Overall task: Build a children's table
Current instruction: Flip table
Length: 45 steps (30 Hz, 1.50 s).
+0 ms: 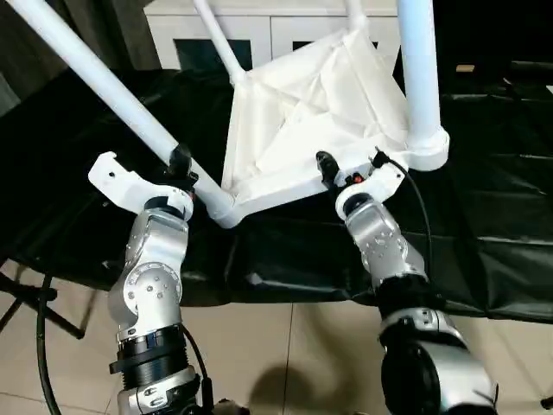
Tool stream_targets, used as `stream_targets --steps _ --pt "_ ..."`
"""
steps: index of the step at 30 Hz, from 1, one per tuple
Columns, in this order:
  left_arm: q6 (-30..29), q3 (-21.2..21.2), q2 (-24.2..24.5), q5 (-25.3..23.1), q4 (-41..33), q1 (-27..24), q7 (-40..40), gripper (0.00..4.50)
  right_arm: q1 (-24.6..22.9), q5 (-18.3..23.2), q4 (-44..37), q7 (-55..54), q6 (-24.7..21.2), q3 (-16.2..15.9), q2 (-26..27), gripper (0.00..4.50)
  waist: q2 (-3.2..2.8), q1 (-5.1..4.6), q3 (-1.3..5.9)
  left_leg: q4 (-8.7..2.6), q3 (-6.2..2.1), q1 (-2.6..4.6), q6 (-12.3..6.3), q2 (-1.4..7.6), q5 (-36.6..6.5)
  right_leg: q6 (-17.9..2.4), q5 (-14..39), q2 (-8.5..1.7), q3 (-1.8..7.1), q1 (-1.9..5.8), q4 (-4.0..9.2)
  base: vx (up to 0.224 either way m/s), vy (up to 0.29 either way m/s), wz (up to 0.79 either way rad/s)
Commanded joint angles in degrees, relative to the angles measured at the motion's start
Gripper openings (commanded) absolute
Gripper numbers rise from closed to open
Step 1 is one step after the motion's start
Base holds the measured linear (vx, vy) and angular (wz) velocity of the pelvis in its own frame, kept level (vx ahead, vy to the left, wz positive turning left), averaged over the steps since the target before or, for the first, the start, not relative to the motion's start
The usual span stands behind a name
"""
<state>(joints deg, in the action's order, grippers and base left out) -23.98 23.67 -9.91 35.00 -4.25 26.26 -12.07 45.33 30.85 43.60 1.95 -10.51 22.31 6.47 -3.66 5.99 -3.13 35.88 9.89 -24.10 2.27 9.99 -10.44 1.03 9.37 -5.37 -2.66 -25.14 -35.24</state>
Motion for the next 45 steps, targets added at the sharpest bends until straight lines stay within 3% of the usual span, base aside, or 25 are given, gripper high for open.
stream_targets --steps 1,3,4,6,7,9,10,13,14,16,25,30,31,33,39,41,45 --pt "-0.17 -1.07 -1.75 3.90 -2.62 -1.04 2.29 1.91 1.48 0.34 1.95 0.12 0.82 0.93 -0.72 3.86 1.18 0.17 5.17 -3.40 -0.19 1.38 -6.88 1.77 -2.46 -11.95 4.67 -1.93 1.05 3.41 2.76 0.000 0.000 0.00" --pt "-0.22 -1.20 -1.73 3.92 -2.68 -1.16 2.38 1.91 1.72 0.08 2.66 0.38 1.06 0.86 -0.96 3.77 1.39 0.11 5.13 -3.50 -0.18 1.47 -6.23 1.83 -3.43 -11.67 5.64 -1.87 1.03 3.42 2.91 0.000 0.000 0.00" --pt "-0.26 -1.32 -1.75 3.90 -2.75 -1.30 2.45 1.91 1.77 -0.09 3.07 0.62 1.37 0.83 -1.11 3.77 1.19 0.07 5.08 -3.53 -0.20 1.39 -5.98 1.81 -3.69 -11.61 5.65 -1.88 1.06 3.43 2.96 0.000 0.000 0.00" --pt "-0.31 -1.38 -1.75 3.88 -2.78 -1.36 2.47 1.91 1.84 -0.23 3.45 0.75 1.69 0.84 -1.21 3.45 1.22 0.09 5.10 -3.53 -0.19 1.44 -5.71 1.82 -3.98 -11.55 5.71 -1.89 1.06 3.38 2.97 0.000 0.000 0.00" --pt "-0.36 -1.48 -1.66 3.85 -2.82 -1.44 2.50 1.91 1.87 -0.29 3.68 0.96 1.97 0.93 -1.24 3.35 0.66 0.20 5.19 -3.51 -0.30 1.48 -5.54 1.80 -3.86 -11.63 5.45 -1.94 1.04 3.41 2.84 0.000 0.000 0.00" --pt "-0.45 -1.60 -1.42 3.69 -2.79 -1.45 2.45 1.91 1.89 -0.36 3.85 1.12 2.28 1.04 -1.25 3.25 0.88 0.08 5.20 -3.49 -0.28 1.42 -5.58 1.77 -3.71 -11.71 4.50 -1.83 1.03 3.48 2.87 0.000 0.000 0.00" --pt "-0.12 -0.94 -1.37 3.95 -2.03 -1.15 2.13 2.26 1.83 -0.48 3.81 1.12 2.81 1.12 -1.43 3.14 0.56 0.17 5.26 -3.45 -0.35 1.44 -5.60 1.78 -3.30 -11.90 3.77 -1.84 0.99 3.48 2.71 0.000 0.000 0.00" --pt "-0.57 -0.51 -0.96 4.29 -1.83 -1.11 1.84 2.61 1.99 -0.52 4.10 1.12 3.52 1.34 -1.81 2.92 0.78 0.12 5.27 -3.43 -0.28 1.45 -5.69 1.77 -3.54 -12.39 3.54 -1.84 0.96 3.49 2.71 0.000 0.000 0.00" --pt "-0.71 -0.21 -0.93 4.83 -1.94 -1.12 1.90 2.75 1.95 -0.50 3.99 1.04 3.75 1.45 -1.99 2.81 0.22 0.25 5.30 -3.43 -0.36 1.54 -5.27 1.74 -3.80 -12.73 4.00 -1.88 0.93 3.40 2.61 0.000 0.000 0.00" --pt "-0.77 0.02 -0.93 5.22 -2.02 -1.13 1.95 3.02 1.97 -0.50 4.05 1.05 3.95 1.55 -2.14 2.60 0.58 0.10 5.34 -3.41 -0.28 1.54 -4.96 1.74 -4.27 -12.96 3.19 -1.67 0.91 3.47 2.62 0.000 0.000 0.00" --pt "-0.39 0.97 -0.19 6.19 -1.82 -1.11 1.59 3.80 2.22 -0.39 3.85 0.82 5.62 2.54 -3.90 2.29 0.32 0.35 5.24 -3.49 -0.33 1.65 -4.88 1.87 -5.39 -12.76 3.48 -1.76 0.90 3.51 2.72 0.000 0.000 0.00" --pt "3.04 3.12 3.12 5.11 -1.02 -0.43 1.19 4.06 2.36 -1.73 1.03 0.72 6.22 2.08 -5.52 2.25 0.19 0.30 5.28 -3.53 -0.41 1.67 -4.17 1.82 -5.68 -12.16 3.35 -1.72 0.89 3.56 2.71 0.000 0.000 0.00" --pt "3.04 3.12 3.12 5.11 -1.02 -0.43 1.19 4.39 2.36 -1.73 1.03 0.72 6.22 2.08 -5.52 2.21 0.19 0.29 5.29 -3.53 -0.42 1.65 -4.11 1.79 -5.43 -12.04 3.27 -1.71 0.88 3.57 2.68 0.000 0.000 0.00" --pt "4.70 5.37 5.08 6.66 -1.27 0.04 2.35 4.41 2.27 -2.19 -0.32 0.41 6.13 1.85 -6.55 2.20 0.46 0.28 5.30 -3.52 -0.38 1.68 -3.89 1.79 -5.43 -12.01 3.45 -1.70 0.91 3.57 2.67 0.000 0.000 0.00" --pt "6.15 11.42 11.88 10.95 -2.67 -0.09 5.49 4.41 2.60 -3.33 -2.13 0.08 6.12 1.79 -11.03 2.09 0.26 0.26 5.23 -3.61 -0.35 1.98 -2.25 1.67 -6.80 -11.42 5.07 -1.57 0.91 3.33 2.57 0.000 0.000 0.00" --pt "6.21 11.65 12.28 11.03 -2.67 -0.16 5.65 4.41 2.61 -3.55 -2.19 0.05 6.06 1.66 -11.34 2.05 0.12 0.30 5.09 -3.72 -0.25 2.20 -1.52 1.71 -8.24 -10.95 6.45 -1.48 0.99 3.10 2.75 0.000 0.000 0.00" --pt "8.67 16.11 18.57 10.65 -0.01 -0.56 5.69 4.41 2.06 -7.71 -4.56 -0.88 3.85 -0.88 -16.09 1.99 0.02 0.50 4.90 -3.89 -0.22 2.42 0.17 1.53 -10.71 -9.12 9.66 -1.32 1.16 2.94 3.13 0.000 0.000 0.00"
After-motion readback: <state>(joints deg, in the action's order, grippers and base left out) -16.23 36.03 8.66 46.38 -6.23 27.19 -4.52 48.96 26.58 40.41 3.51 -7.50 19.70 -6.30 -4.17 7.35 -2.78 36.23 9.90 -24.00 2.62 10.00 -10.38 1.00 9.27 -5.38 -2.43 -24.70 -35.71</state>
